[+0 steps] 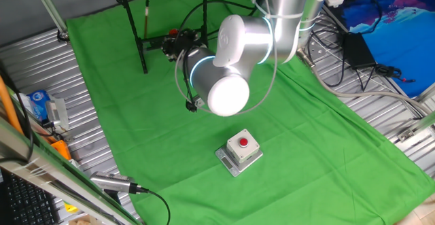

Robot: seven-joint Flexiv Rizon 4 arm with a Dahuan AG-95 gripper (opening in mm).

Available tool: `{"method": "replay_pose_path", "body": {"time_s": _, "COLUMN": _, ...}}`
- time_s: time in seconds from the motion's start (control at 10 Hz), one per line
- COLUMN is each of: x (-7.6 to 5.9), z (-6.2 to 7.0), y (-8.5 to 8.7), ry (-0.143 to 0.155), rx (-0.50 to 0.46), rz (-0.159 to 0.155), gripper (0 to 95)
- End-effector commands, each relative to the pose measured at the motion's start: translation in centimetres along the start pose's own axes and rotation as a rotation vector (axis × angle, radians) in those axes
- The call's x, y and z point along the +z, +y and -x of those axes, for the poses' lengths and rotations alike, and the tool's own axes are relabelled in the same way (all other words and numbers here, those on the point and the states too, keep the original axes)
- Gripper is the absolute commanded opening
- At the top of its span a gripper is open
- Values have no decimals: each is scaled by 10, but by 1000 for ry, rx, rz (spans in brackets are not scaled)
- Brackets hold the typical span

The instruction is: Place the brush on the pen rack

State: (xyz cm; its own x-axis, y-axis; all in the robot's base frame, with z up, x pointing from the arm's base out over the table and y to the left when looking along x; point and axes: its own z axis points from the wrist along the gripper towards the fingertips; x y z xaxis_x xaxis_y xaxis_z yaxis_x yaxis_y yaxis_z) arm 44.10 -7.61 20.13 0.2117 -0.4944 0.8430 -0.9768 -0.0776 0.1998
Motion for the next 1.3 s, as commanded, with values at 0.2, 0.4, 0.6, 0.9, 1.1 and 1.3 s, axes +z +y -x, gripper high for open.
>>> {"method": "replay_pose_path", "body": {"time_s": 0.2, "x": -2, "z": 3, "y": -5, "ry": -104, "rx": 62, "rz": -24, "gripper": 570}}
{"method": "replay_pose_path", "body": {"time_s": 0.4, "x": -4, "z": 8, "y": -12, "ry": -227, "rx": 185, "rz": -30, "gripper": 380}}
{"method": "replay_pose_path", "body": {"time_s": 0.6, "x": -7, "z": 12, "y": -20, "ry": -331, "rx": 317, "rz": -33, "gripper": 0}}
{"method": "replay_pose_path", "body": {"time_s": 0.9, "x": -11, "z": 15, "y": -28, "ry": -506, "rx": 452, "rz": -17, "gripper": 0}}
{"method": "replay_pose_path", "body": {"time_s": 1.1, "x": -13, "z": 13, "y": -31, "ry": -557, "rx": 483, "rz": -9, "gripper": 0}}
{"method": "replay_pose_path", "body": {"time_s": 1.3, "x": -14, "z": 12, "y": -34, "ry": -616, "rx": 524, "rz": 4, "gripper": 0}}
